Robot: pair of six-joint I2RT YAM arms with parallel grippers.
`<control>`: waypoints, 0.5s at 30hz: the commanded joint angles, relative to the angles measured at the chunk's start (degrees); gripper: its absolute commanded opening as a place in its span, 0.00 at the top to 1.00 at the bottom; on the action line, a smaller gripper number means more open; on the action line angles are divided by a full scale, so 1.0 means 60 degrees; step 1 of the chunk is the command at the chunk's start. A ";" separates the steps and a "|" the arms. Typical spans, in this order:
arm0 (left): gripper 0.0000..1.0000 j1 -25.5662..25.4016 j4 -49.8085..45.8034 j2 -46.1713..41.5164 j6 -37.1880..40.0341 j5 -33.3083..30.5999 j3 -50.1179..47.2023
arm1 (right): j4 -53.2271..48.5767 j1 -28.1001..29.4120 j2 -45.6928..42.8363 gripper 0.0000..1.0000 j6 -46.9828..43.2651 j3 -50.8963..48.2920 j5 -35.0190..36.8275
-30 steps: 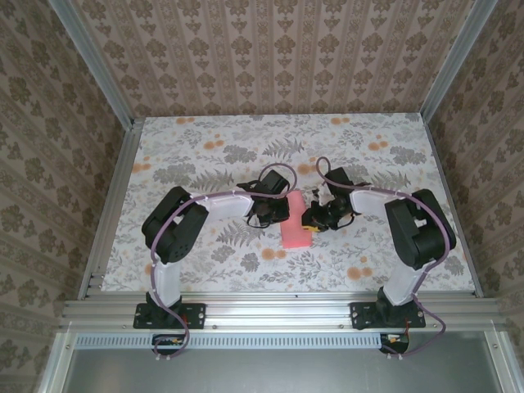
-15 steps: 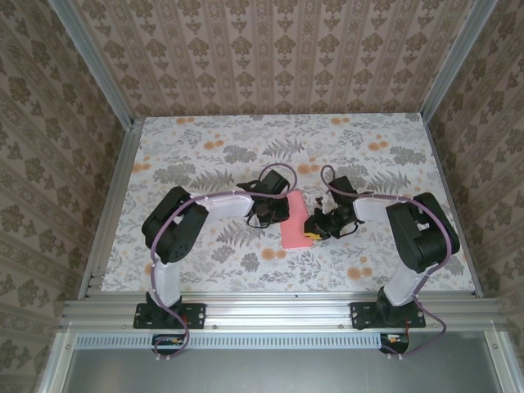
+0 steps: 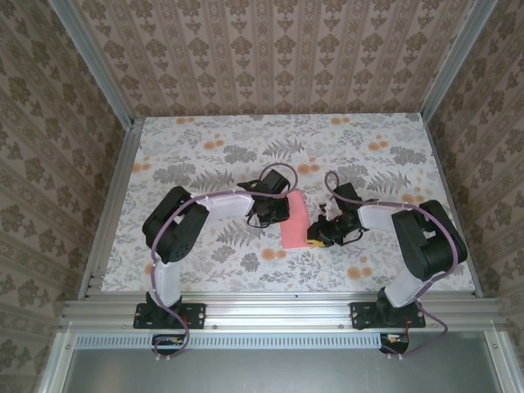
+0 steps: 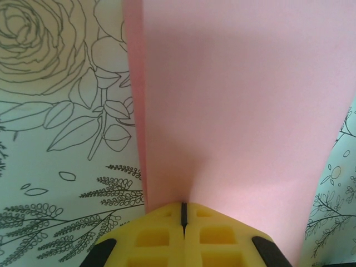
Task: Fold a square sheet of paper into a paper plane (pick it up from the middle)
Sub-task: Fold the square sheet of paper in half at the center of the table.
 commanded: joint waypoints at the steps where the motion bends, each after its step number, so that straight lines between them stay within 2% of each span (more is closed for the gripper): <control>1: 1.00 -0.0065 -0.0710 0.0352 0.0207 -0.0151 0.0039 | -0.0246 0.0056 0.0282 0.81 -0.0018 -0.0216 0.0383; 8: 1.00 -0.0073 -0.0714 0.0351 0.0230 -0.0140 0.0039 | -0.0599 0.0071 -0.0716 0.81 -0.0093 -0.0070 -0.0023; 11: 1.00 -0.0066 -0.0713 0.0360 0.0237 -0.0138 0.0039 | -0.0344 0.0079 -0.0553 0.81 -0.0067 -0.0290 -0.0192; 15: 1.00 -0.0059 -0.0725 0.0370 0.0252 -0.0135 0.0060 | -0.0448 0.0068 0.0024 0.81 -0.0184 -0.0424 0.0419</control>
